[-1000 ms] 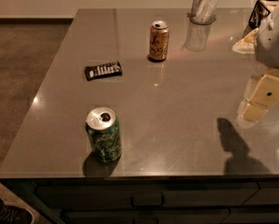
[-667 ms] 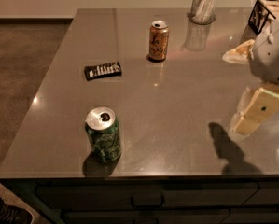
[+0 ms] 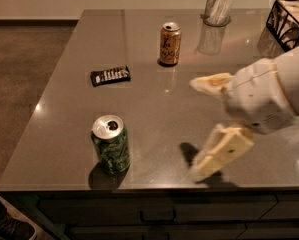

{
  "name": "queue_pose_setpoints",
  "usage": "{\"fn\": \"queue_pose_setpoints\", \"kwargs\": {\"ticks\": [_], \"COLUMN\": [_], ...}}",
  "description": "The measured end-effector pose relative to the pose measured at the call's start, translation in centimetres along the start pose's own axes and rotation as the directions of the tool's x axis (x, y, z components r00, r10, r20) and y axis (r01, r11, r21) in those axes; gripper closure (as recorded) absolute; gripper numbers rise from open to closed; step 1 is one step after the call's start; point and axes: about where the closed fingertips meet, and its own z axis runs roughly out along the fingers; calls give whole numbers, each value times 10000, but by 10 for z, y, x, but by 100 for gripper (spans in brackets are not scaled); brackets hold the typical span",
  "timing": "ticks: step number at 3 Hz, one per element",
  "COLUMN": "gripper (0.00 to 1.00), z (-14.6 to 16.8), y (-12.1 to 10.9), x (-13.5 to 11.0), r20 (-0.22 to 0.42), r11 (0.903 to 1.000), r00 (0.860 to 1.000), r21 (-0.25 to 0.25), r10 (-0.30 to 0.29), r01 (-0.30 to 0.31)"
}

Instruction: Knock green can over

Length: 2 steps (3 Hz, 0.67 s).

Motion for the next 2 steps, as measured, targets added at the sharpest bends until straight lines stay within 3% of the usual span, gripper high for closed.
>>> {"fn": "queue_pose_setpoints", "kwargs": {"ticks": [1, 2], "gripper": [0, 0], "z": [28, 66], "y": [19, 33], "x": [-42, -70], "r20": [1415, 2008], "r11": [9980, 9918], "r00": [9896, 9792], "r21": [-524, -1157], "r10": [-262, -298], "r01": [339, 539]}}
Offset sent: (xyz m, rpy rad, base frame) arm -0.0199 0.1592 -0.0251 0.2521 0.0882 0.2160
